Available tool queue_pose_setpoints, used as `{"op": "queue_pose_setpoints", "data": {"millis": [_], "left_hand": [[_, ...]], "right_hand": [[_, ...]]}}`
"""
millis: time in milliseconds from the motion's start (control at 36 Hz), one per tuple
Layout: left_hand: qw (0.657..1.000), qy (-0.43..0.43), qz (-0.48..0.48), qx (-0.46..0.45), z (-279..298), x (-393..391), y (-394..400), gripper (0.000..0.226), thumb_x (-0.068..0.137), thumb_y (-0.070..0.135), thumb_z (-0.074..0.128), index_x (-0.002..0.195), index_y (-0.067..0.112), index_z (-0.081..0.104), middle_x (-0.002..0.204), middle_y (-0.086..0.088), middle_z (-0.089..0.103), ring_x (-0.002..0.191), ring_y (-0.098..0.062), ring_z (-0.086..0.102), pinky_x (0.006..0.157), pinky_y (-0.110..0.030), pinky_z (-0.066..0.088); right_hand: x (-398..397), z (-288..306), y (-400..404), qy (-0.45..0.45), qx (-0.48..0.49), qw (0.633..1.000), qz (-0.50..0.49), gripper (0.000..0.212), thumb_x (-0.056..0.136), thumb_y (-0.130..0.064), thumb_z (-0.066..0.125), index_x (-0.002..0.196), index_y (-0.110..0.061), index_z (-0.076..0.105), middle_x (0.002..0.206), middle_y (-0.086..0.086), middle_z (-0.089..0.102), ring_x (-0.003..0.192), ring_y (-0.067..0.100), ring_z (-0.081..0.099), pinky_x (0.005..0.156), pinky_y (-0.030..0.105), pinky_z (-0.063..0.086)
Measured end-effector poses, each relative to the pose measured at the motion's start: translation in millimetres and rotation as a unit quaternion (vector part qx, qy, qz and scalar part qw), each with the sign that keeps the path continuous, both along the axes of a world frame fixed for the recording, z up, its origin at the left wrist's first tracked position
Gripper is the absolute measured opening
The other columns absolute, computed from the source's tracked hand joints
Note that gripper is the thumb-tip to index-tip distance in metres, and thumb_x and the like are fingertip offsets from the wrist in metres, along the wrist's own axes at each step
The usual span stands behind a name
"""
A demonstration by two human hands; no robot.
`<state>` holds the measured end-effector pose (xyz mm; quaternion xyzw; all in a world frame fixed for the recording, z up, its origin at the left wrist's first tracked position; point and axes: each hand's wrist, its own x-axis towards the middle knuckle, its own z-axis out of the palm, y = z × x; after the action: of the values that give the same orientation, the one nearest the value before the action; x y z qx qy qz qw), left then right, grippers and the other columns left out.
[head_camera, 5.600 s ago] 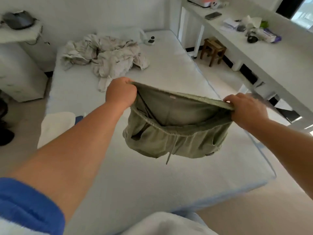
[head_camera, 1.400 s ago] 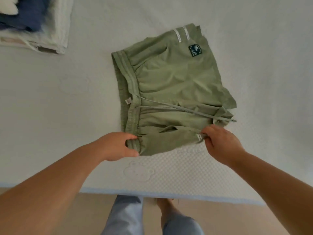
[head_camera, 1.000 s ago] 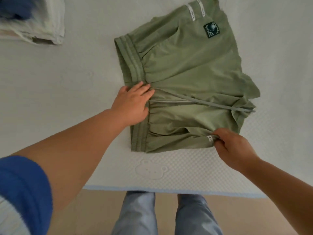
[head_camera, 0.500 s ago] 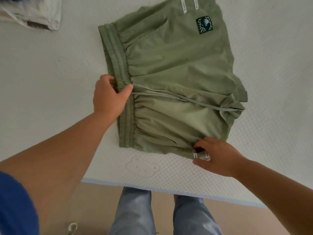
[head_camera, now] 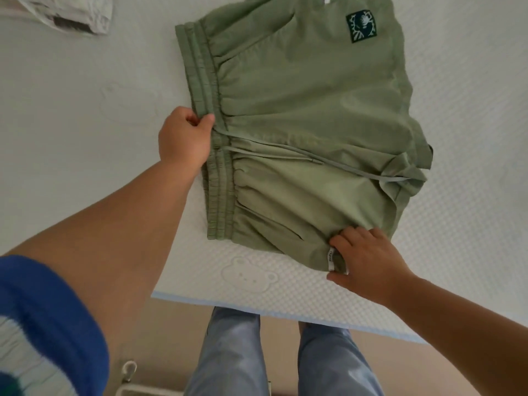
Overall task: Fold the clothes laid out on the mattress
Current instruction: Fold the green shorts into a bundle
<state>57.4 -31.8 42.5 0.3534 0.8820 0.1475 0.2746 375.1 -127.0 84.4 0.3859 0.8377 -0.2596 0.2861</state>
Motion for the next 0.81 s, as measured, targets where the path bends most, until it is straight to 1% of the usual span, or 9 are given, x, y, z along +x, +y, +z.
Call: {"op": "queue_pose_setpoints", "data": {"millis": [111, 167, 250, 333, 444, 556, 611, 694, 806], "left_hand": [[0.995, 0.048, -0.052, 0.065, 16, 6, -21, 0.025, 0.084, 0.041, 0.06, 0.09, 0.02, 0.047, 0.084, 0.003, 0.051, 0.073, -0.013, 0.046, 0.063, -0.027, 0.032], [0.979, 0.026, -0.174, 0.1, 29, 16, -46, 0.02, 0.08, 0.032, 0.065, 0.08, 0.022, 0.048, 0.077, 0.004, 0.049, 0.068, -0.013, 0.044, 0.062, -0.025, 0.03], [0.93, -0.05, -0.361, 0.04, 41, 29, -90, 0.017, 0.073, 0.029, 0.075, 0.074, 0.016, 0.063, 0.073, 0.004, 0.055, 0.069, -0.019, 0.052, 0.064, -0.025, 0.033], [0.884, -0.038, -0.465, -0.04, 38, 24, -120, 0.049, 0.059, 0.038, 0.085, 0.098, 0.011, 0.071, 0.091, -0.008, 0.065, 0.086, -0.029, 0.061, 0.079, -0.035, 0.042], [0.831, 0.031, -0.55, -0.074, 29, 14, -134, 0.083, 0.044, 0.038, 0.09, 0.118, 0.009, 0.064, 0.109, -0.013, 0.063, 0.099, -0.033, 0.061, 0.088, -0.047, 0.046], [0.864, 0.063, -0.499, 0.03, 23, 14, -128, 0.044, 0.056, 0.012, 0.082, 0.098, 0.007, 0.071, 0.093, -0.011, 0.066, 0.086, -0.031, 0.065, 0.081, -0.041, 0.049], [0.881, 0.053, -0.466, 0.061, 27, 12, -118, 0.023, 0.064, 0.014, 0.068, 0.086, 0.007, 0.072, 0.085, -0.011, 0.067, 0.081, -0.031, 0.065, 0.079, -0.038, 0.047], [0.919, -0.039, -0.386, 0.075, 44, 8, -95, 0.034, 0.068, 0.032, 0.049, 0.077, 0.007, 0.071, 0.076, -0.007, 0.068, 0.073, -0.028, 0.065, 0.071, -0.036, 0.05], [0.964, -0.175, -0.185, 0.073, 67, 1, -49, 0.005, 0.067, 0.036, 0.064, 0.066, 0.033, 0.06, 0.059, 0.016, 0.061, 0.059, -0.001, 0.057, 0.055, -0.011, 0.04]], "right_hand": [[-3, -4, -10, 0.028, 0.063, 0.997, -0.024, 0.063, 0.043, -0.039, 0.089, 0.095, -0.011, 0.069, 0.086, 0.007, 0.065, 0.071, 0.028, 0.063, 0.065, 0.038, 0.053], [-4, -6, -11, 0.03, 0.07, 0.996, -0.042, 0.055, 0.046, -0.029, 0.088, 0.094, -0.011, 0.07, 0.084, 0.007, 0.065, 0.07, 0.028, 0.063, 0.063, 0.038, 0.053], [-7, -8, -8, 0.022, 0.048, 0.995, -0.088, 0.039, 0.063, -0.023, 0.081, 0.099, -0.016, 0.069, 0.09, 0.003, 0.066, 0.079, 0.026, 0.064, 0.071, 0.038, 0.052], [-8, -5, 1, 0.019, 0.018, 0.982, -0.186, 0.026, 0.085, -0.022, 0.056, 0.11, -0.022, 0.063, 0.104, -0.002, 0.062, 0.097, 0.021, 0.057, 0.079, 0.03, 0.044], [-6, 5, 20, 0.081, 0.015, 0.948, -0.308, 0.022, 0.086, -0.013, 0.055, 0.105, -0.019, 0.064, 0.092, -0.003, 0.06, 0.081, 0.013, 0.05, 0.069, 0.025, 0.038], [-7, 22, 44, 0.099, 0.014, 0.939, -0.329, 0.023, 0.087, -0.012, 0.055, 0.108, -0.018, 0.063, 0.084, -0.012, 0.052, 0.073, 0.008, 0.048, 0.063, 0.023, 0.038], [-7, 29, 56, 0.099, 0.027, 0.937, -0.333, 0.025, 0.086, -0.011, 0.056, 0.11, -0.017, 0.062, 0.083, -0.011, 0.053, 0.069, 0.009, 0.048, 0.06, 0.022, 0.036], [-6, 41, 79, 0.106, 0.048, 0.933, -0.341, 0.024, 0.086, -0.011, 0.057, 0.109, -0.017, 0.058, 0.078, -0.008, 0.053, 0.06, 0.008, 0.047, 0.057, 0.024, 0.036], [-6, 60, 128, 0.126, 0.101, 0.918, -0.363, 0.017, 0.083, -0.016, 0.059, 0.098, -0.022, 0.057, 0.074, -0.005, 0.056, 0.062, 0.019, 0.052, 0.061, 0.028, 0.039]]}}
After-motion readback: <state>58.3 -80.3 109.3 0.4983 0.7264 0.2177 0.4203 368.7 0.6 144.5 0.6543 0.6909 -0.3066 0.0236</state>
